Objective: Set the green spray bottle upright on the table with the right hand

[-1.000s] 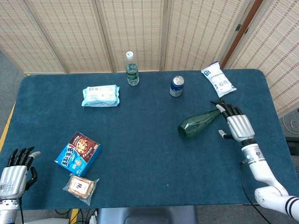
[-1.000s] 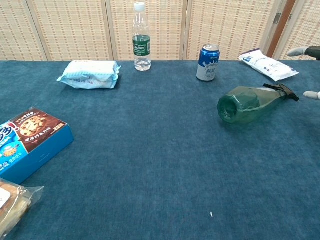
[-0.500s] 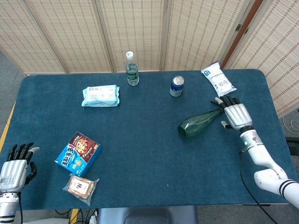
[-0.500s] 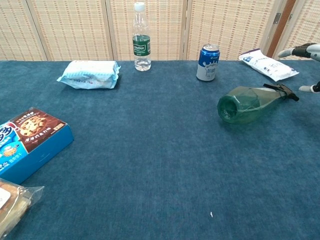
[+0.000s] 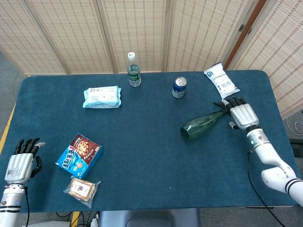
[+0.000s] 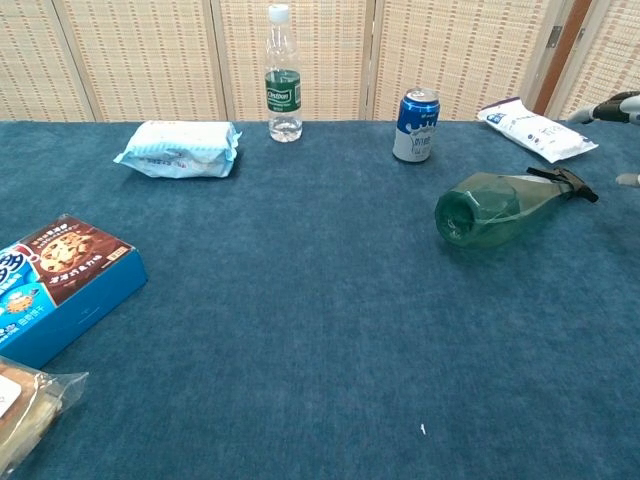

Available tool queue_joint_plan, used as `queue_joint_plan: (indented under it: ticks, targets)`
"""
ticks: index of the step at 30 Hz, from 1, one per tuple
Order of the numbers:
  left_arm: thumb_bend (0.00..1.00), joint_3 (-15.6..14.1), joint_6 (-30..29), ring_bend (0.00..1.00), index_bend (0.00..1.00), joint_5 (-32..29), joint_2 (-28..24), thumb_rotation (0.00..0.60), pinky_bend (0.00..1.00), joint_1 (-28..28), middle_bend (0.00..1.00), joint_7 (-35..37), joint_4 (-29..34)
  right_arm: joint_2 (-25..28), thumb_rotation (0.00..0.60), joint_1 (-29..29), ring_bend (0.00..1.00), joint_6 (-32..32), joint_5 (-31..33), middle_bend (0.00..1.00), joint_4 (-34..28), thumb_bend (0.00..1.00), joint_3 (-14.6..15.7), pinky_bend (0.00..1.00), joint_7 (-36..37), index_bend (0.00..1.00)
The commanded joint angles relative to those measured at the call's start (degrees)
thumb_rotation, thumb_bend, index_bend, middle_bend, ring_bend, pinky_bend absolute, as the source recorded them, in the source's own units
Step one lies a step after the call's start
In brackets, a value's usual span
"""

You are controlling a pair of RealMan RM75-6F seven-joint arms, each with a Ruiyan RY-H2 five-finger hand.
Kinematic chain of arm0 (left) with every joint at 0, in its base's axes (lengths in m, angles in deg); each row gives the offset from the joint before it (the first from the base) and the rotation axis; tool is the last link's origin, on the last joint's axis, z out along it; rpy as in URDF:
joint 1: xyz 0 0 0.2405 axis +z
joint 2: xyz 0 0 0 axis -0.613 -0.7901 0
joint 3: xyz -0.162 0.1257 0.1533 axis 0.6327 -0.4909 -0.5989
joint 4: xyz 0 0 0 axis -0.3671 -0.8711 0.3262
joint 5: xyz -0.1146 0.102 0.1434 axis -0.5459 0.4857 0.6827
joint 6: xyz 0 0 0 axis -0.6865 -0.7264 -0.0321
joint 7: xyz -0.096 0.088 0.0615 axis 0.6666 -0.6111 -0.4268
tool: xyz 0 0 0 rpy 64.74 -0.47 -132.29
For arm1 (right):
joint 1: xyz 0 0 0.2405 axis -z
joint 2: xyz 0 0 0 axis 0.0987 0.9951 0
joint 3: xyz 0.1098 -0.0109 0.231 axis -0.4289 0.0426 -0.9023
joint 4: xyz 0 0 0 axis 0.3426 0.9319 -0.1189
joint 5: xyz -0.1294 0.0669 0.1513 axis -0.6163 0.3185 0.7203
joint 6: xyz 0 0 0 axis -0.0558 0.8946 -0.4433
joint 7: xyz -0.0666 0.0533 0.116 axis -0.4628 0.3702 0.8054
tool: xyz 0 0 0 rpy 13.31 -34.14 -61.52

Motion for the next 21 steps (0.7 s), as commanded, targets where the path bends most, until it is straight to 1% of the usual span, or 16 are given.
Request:
queue_joint_plan:
  ticks: [1,9,11,14,21]
  targets:
    - [0.74,0.4,0.8,0.11,0.22,-0.7,0.5,0.6,0.0,-0.6,0.14,0.2,-0.8,-3.1,0.6,-1.9,0.04,-2.3,-2.1,0.15,5.2,0.24,1.3,0.13,3.9,0.05]
    - [0.74,1.0,4.3,0.11,0.22,-3.1,1.7,0.6,0.0,-2.5,0.14,1.1,-4.0,-11.0,0.6,-5.0,0.05,-5.2,-6.6,0.16,18.8,0.24,4.2,0.13,15.2,0.05]
    - [0.74,1.1,5.2,0.11,0.22,-3.6,2.1,0.6,0.0,-2.8,0.14,1.6,-5.1,-12.9,0.6,-5.8,0.06,-6.0,-7.7,0.17,22.0,0.24,5.1,0.16,18.0,0.05]
    - [0.74,1.0,6.1,0.11,0.22,-4.2,2.5,0.6,0.0,-3.1,0.14,2.4,-6.4,-15.1,0.6,-6.8,0.08,-7.0,-9.1,0.18,26.0,0.25,6.3,0.19,21.4,0.05]
    - [0.74,0.7,6.3,0.11,0.22,-4.4,3.1,0.6,0.0,-3.0,0.14,3.7,-8.1,-18.7,0.6,-8.2,0.09,-8.0,-11.5,0.19,31.6,0.25,8.4,0.19,26.6,0.07]
